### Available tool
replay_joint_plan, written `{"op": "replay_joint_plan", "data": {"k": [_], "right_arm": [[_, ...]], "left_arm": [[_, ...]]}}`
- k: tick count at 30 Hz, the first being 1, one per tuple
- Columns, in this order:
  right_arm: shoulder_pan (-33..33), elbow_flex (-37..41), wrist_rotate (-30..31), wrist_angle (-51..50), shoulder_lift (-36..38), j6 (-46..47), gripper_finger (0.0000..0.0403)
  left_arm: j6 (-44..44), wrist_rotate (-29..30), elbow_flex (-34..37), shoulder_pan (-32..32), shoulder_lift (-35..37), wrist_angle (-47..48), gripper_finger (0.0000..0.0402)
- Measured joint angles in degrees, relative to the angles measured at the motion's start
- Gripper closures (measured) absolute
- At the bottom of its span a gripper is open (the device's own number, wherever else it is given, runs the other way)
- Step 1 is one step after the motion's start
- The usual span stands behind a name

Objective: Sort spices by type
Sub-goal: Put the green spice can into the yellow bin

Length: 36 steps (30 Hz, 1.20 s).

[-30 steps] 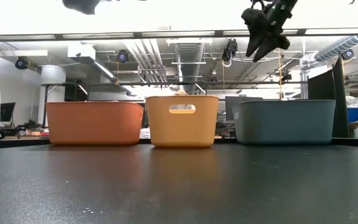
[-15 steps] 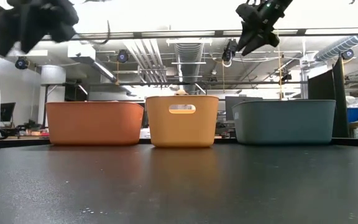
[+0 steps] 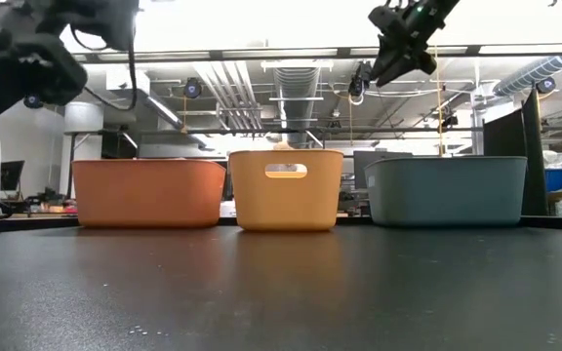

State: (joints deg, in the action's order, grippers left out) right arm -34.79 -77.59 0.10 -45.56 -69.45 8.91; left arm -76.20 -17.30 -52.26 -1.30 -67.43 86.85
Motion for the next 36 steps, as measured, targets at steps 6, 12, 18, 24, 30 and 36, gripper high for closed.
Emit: {"op": "replay_joint_plan", "data": {"k": [6, 12, 18, 24, 30, 36], "right_arm": [[0.00, 0.94, 0.00, 0.34, 0.00, -0.62, 0.0298], [-0.02, 1.98, 0.00, 1.00, -0.02, -0.72, 0.0309], [-0.02, 2.11, 0.00, 1.16, -0.02, -0.70, 0.0317], [-0.11, 2.28, 0.00, 2.10, -0.02, -1.20, 0.0319], [-0.11, 2.28, 0.00, 3.08, -0.02, -1.56, 0.0308], [-0.11, 2.28, 0.00, 3.08, -0.02, -2.15, 0.0300]], "left_arm": [[0.06, -0.22, 4.46, 0.18, -0.84, -2.56, 0.0167], [0.17, -0.23, 7.73, 0.18, -0.78, -2.71, 0.0167], [0.49, 0.83, 8.70, 0.18, -0.78, -2.96, 0.0167], [1.06, 1.20, 9.93, 0.35, -0.80, -4.60, 0.0167], [0.05, 1.72, 9.98, 0.42, -1.16, -5.70, 0.0167], [-0.84, 0.99, 9.84, 0.42, -2.72, -6.39, 0.0169]]}}
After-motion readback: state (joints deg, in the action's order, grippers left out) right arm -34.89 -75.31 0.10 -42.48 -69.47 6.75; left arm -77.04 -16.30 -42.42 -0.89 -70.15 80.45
